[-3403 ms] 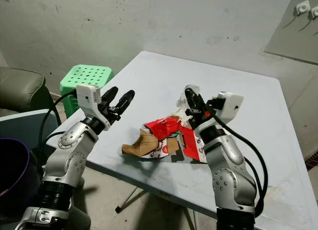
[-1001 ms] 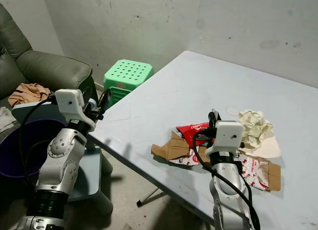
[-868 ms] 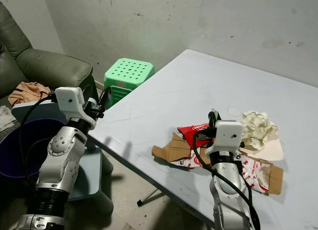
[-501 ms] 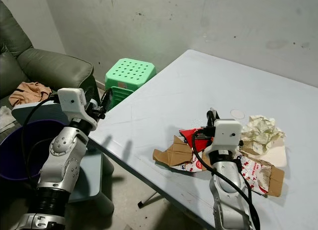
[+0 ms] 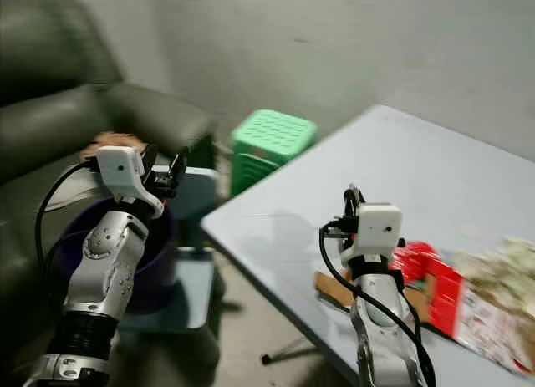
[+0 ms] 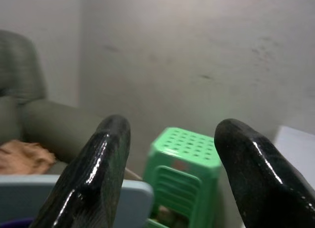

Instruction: Picking trash to rubbish bin

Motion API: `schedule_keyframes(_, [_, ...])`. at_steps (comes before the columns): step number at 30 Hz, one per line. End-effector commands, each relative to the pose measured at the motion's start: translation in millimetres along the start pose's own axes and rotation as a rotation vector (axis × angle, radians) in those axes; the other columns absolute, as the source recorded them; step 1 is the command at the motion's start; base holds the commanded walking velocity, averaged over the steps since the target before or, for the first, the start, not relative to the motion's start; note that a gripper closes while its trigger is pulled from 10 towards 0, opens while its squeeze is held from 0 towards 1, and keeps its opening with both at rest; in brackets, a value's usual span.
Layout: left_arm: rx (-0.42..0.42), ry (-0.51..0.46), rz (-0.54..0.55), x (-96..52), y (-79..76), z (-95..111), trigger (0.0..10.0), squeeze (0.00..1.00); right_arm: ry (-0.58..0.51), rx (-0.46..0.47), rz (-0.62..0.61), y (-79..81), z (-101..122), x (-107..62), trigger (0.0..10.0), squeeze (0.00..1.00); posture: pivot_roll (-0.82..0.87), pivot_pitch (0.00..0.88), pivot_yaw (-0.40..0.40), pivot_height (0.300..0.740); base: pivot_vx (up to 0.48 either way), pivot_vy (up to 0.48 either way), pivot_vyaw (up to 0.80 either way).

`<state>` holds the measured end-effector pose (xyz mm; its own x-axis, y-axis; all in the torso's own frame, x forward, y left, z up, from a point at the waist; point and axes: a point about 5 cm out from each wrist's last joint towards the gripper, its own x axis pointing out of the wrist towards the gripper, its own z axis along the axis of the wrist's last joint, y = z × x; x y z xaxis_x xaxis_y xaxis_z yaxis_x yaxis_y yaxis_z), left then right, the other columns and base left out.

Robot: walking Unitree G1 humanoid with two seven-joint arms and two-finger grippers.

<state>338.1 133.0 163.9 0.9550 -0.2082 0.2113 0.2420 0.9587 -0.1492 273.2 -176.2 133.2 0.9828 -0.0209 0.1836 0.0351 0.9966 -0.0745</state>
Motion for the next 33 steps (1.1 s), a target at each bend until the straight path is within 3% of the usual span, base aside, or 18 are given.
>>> schedule_keyframes(1, [0.013, -0.002, -0.005, 1.4, -1.0, 2.1, 10.0, 0.00, -0.012, 0.010, 0.003, 0.9, 3.2, 0.5, 10.0, 0.00, -0.04, 0.000, -0.024, 0.740, 0.000, 0.000, 0.80])
schedule_keyframes(25, [-0.001, 0.054, 0.032, -0.4, 1.2, -3.2, 10.0, 0.00, -0.003, 0.021, 0.022, 1.2, 2.3, -1.4, 10.0, 0.00, -0.03, 0.000, -0.035, 0.740, 0.000, 0.000, 0.80])
schedule_keyframes(33, [-0.016, 0.056, 0.019, -3.6, 1.1, -4.1, 10.0, 0.00, -0.010, 0.053, 0.065, 4.2, 4.5, -2.4, 10.0, 0.00, -0.03, 0.000, -0.040, 0.740, 0.000, 0.000, 0.00])
